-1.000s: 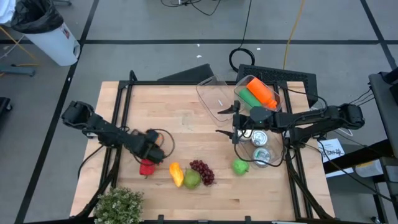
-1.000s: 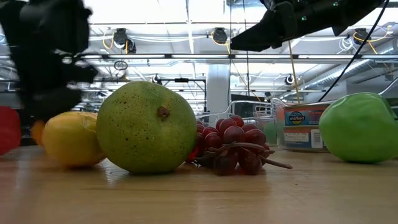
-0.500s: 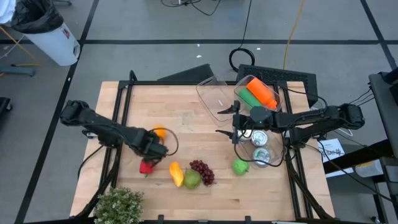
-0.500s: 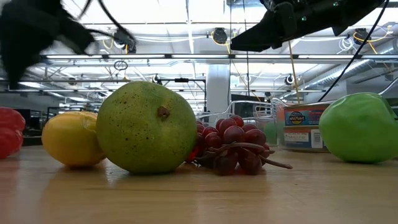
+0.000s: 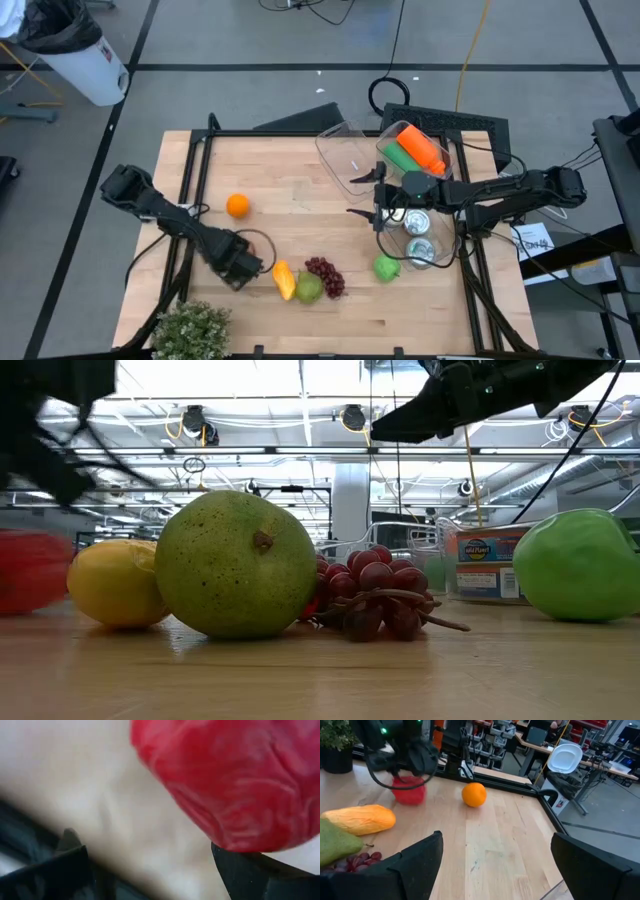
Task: Pick & Place Food Item
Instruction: Move the produce to the center of the table
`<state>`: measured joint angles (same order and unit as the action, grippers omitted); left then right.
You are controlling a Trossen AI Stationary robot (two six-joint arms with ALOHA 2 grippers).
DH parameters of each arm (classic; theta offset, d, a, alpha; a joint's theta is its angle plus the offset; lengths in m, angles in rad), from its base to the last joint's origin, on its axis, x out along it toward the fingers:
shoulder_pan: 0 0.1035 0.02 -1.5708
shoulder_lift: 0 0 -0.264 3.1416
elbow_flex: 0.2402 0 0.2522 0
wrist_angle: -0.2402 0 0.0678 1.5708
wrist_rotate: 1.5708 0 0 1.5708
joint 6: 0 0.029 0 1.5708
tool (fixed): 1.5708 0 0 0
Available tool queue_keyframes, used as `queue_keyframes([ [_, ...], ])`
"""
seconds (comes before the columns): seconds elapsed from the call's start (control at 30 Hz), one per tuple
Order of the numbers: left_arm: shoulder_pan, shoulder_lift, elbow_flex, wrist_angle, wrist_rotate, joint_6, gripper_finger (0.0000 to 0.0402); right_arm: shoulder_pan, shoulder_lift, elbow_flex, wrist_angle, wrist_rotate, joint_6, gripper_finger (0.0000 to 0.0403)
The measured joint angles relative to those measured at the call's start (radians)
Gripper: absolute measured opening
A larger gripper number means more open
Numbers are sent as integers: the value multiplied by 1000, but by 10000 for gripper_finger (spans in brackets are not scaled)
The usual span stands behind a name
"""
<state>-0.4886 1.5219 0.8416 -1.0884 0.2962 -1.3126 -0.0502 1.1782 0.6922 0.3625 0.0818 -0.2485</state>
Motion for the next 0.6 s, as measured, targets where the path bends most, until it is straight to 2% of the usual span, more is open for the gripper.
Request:
queue_keyframes([
  [0.1,46,-1,1,67,-267,66,250,0,0,0,14,0,0,350],
  [0.17,74,-13,15,126,-408,135,250,0,0,0,18,0,-4,350],
  [0.23,98,-30,40,168,-508,209,250,0,0,0,20,0,-5,350],
  [0.3,118,-53,74,141,-581,250,250,0,0,0,21,0,-7,350],
  [0.4,147,-92,129,-15,-673,227,250,0,0,0,19,0,-7,350],
  [0.53,186,-114,164,-366,-807,22,250,0,0,0,7,0,-8,350],
  [0.6,214,-115,152,-487,-849,-77,250,0,0,0,7,0,-8,350],
])
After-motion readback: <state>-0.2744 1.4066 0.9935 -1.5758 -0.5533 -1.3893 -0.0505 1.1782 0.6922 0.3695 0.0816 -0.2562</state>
